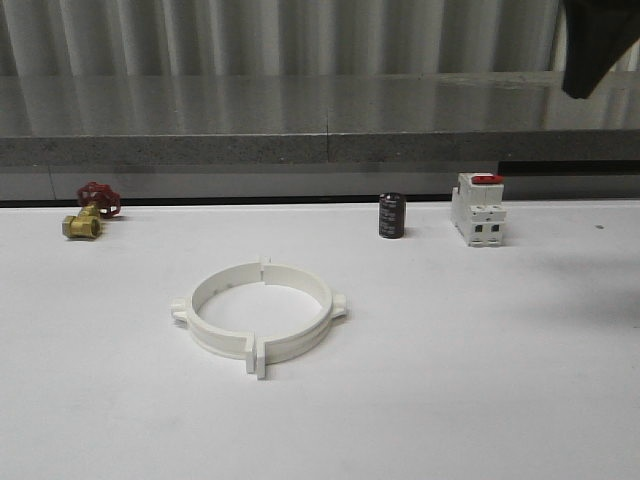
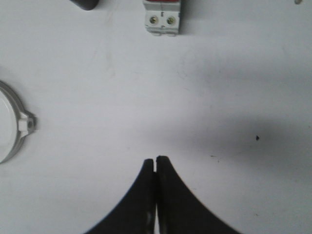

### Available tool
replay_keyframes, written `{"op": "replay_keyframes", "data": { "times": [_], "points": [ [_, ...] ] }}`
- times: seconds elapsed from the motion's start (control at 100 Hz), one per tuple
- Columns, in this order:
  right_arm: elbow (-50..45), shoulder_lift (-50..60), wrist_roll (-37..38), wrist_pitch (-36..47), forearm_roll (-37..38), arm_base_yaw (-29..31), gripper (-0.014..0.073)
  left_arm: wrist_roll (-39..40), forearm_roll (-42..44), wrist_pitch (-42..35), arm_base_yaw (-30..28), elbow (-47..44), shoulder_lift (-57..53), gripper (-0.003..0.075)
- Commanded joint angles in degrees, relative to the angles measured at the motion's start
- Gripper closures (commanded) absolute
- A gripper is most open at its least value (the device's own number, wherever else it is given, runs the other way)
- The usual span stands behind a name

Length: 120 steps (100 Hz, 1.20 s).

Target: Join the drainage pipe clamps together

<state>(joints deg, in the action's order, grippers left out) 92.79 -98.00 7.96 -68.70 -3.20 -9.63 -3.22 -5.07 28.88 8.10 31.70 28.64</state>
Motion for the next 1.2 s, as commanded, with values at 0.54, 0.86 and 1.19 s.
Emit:
{"op": "replay_keyframes", "data": {
  "times": [0.54,0.86,1.19],
  "points": [
    [-35.67,33.67,-0.82,20.97,1.17,4.26,0.0653,-0.07,-0.31,-4.24,-0.12,1.58,0.12,0.0735],
    [-50.08,50.19,-0.82,35.41,2.64,4.26,0.0653,-0.07,-0.31,-4.24,-0.12,1.58,0.12,0.0735],
    [-63.64,66.42,-0.82,49.17,5.57,4.26,0.0653,-0.07,-0.31,-4.24,-0.12,1.58,0.12,0.0735]
  ]
}}
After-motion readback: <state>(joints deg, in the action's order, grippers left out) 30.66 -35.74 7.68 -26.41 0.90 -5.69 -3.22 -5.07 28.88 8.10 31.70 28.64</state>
